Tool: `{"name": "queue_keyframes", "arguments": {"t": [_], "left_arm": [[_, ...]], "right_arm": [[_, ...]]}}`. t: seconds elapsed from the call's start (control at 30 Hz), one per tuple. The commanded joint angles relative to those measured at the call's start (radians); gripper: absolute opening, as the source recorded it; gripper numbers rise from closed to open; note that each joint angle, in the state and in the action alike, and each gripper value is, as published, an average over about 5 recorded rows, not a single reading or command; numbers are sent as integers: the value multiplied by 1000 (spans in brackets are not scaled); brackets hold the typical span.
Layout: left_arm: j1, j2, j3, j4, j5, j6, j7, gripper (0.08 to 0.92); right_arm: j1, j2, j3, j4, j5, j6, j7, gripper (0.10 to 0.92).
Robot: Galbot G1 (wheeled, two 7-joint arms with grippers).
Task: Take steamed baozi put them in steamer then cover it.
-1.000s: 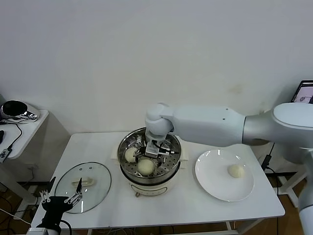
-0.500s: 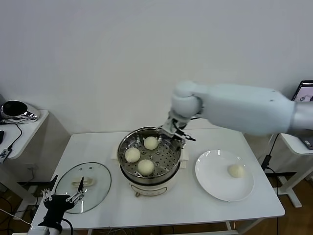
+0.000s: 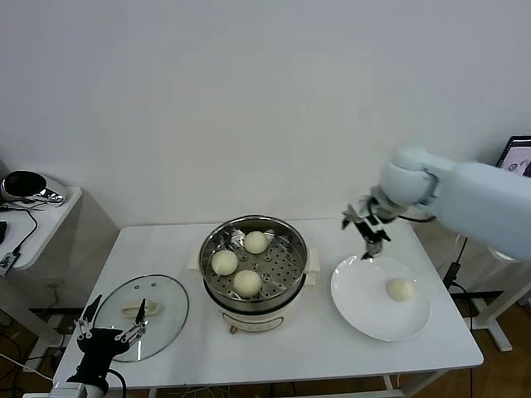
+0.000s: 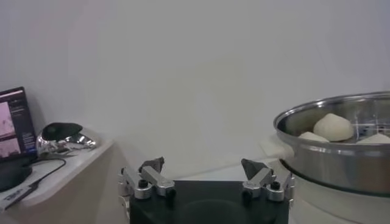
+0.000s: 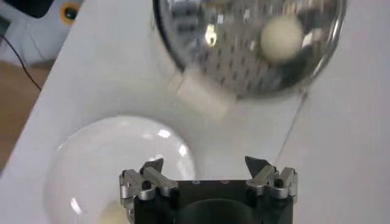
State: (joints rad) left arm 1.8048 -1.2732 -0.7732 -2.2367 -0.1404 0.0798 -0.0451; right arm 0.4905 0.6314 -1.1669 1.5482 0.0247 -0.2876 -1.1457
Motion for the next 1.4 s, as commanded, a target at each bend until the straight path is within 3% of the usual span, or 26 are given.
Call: {"name": "queue_keyframes", "arguments": {"t": [0.03,0.3,0.73,1.4], "left_arm": [[0,-2,1,-1,3,4,1,823],[8,-8,-5,4,9,5,1,823],[20,-18,-9,4,13,3,1,823],[18,-19,-8,10,12,3,1,823]], "right_arm": [[-378,-151,303,-95,-183,8,-19,823],[-541,-87,419,-241,-309,100,1,823],[-597,51,479,-387,-388,162,25,823],[-643,100,531,-447,-450,139,22,816]]}}
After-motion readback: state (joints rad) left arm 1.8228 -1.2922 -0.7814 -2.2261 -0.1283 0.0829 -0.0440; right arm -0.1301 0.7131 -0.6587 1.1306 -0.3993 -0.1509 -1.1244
